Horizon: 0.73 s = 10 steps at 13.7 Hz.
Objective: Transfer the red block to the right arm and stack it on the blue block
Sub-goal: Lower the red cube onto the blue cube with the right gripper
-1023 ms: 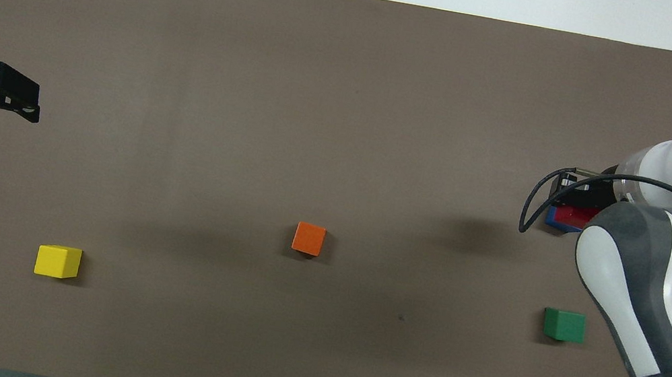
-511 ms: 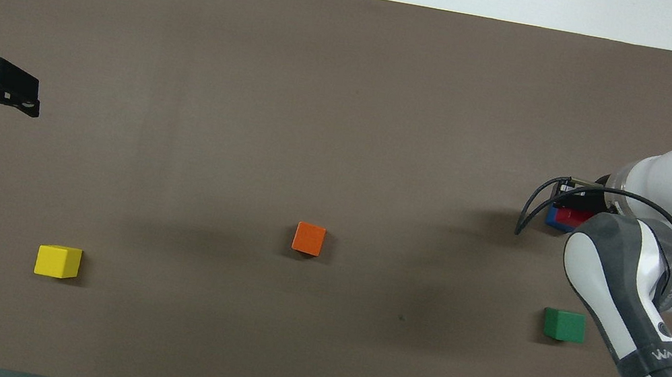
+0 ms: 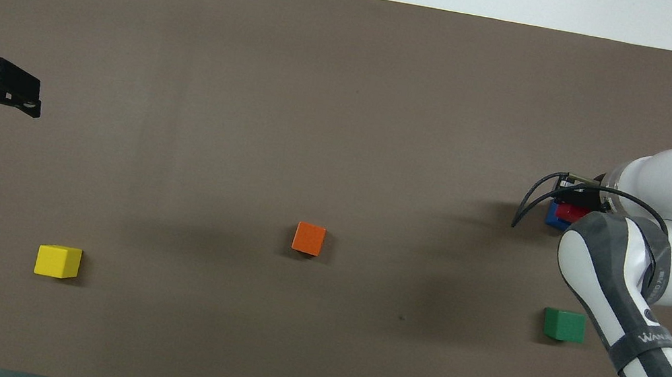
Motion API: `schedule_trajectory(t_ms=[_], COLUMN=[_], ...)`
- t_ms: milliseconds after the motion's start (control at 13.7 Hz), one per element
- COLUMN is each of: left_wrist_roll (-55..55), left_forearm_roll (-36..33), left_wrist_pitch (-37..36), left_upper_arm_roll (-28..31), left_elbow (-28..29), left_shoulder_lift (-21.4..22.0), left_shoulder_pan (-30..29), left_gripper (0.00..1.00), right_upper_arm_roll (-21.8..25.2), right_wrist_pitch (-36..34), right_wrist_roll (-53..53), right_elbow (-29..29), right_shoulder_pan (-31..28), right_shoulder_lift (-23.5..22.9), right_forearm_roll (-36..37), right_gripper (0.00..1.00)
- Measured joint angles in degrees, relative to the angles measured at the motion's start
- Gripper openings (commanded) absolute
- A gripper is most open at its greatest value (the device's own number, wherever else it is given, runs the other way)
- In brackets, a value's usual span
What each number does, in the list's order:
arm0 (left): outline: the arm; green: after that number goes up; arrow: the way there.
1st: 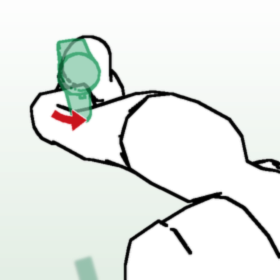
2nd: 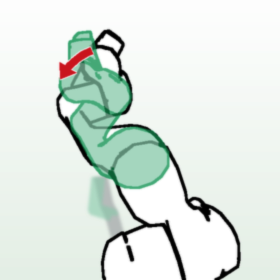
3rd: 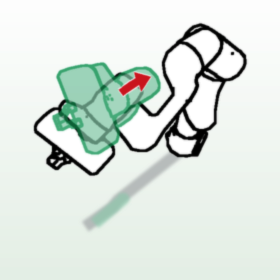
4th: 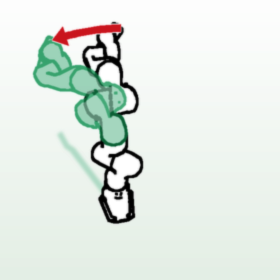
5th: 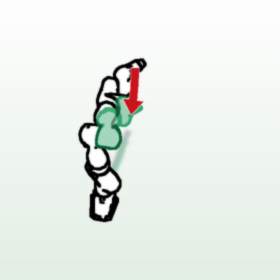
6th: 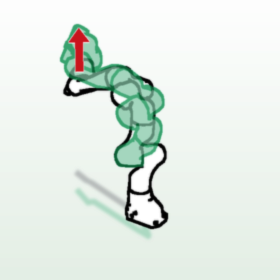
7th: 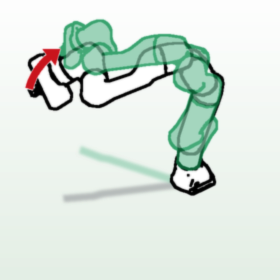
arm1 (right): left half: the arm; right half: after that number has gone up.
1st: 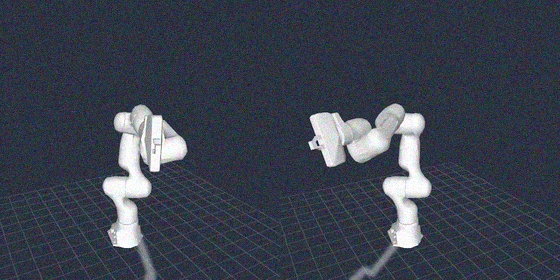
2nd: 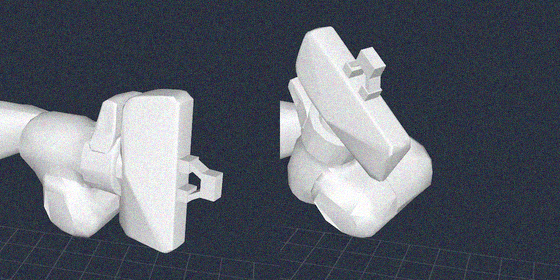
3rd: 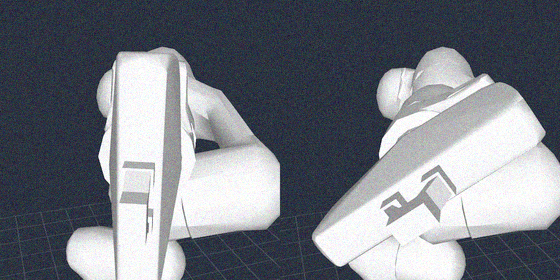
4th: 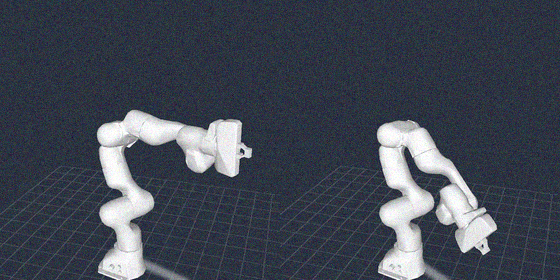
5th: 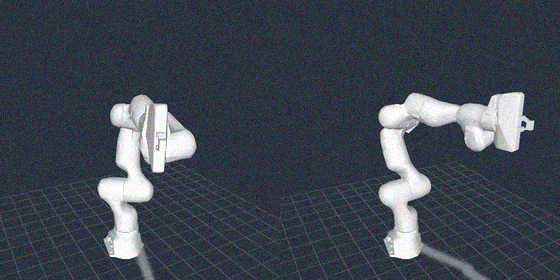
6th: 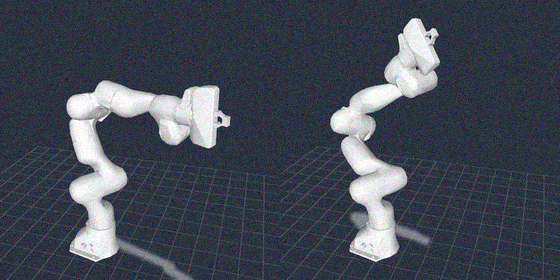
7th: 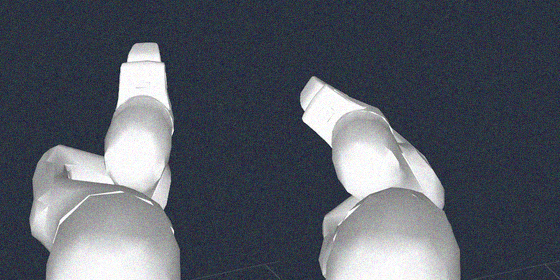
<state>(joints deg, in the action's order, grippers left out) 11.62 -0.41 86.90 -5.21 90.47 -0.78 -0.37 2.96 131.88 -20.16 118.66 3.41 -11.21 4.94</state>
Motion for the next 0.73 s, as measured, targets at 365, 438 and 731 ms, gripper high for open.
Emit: schedule_trajectory(t_ms=[365, 438, 731], left_wrist_roll=[0.0, 0.0, 0.0], left_forearm_roll=[0.03, 0.34, 3.18], left_wrist_pitch=[0.0, 0.0, -0.04], left_upper_arm_roll=[0.0, 0.02, 0.18], left_elbow=[0.0, 0.0, 0.01], left_shoulder_lift=[0.0, 0.0, 0.0], left_shoulder_pan=[0.03, 0.03, 0.03], left_gripper=[1.0, 1.0, 1.0], right_upper_arm_roll=[0.02, 0.03, 0.03], right_wrist_pitch=[0.79, 1.11, 1.36], right_wrist_roll=[-1.75, -1.93, -2.19], right_elbow=[0.0, 0.04, 0.71], right_shoulder_pan=[-0.84, -1.01, -1.54], right_shoulder_lift=[-0.17, -0.18, -0.18], right_forearm_roll=[0.01, 0.01, 0.01], right_gripper=[0.0, 0.0, 0.0])
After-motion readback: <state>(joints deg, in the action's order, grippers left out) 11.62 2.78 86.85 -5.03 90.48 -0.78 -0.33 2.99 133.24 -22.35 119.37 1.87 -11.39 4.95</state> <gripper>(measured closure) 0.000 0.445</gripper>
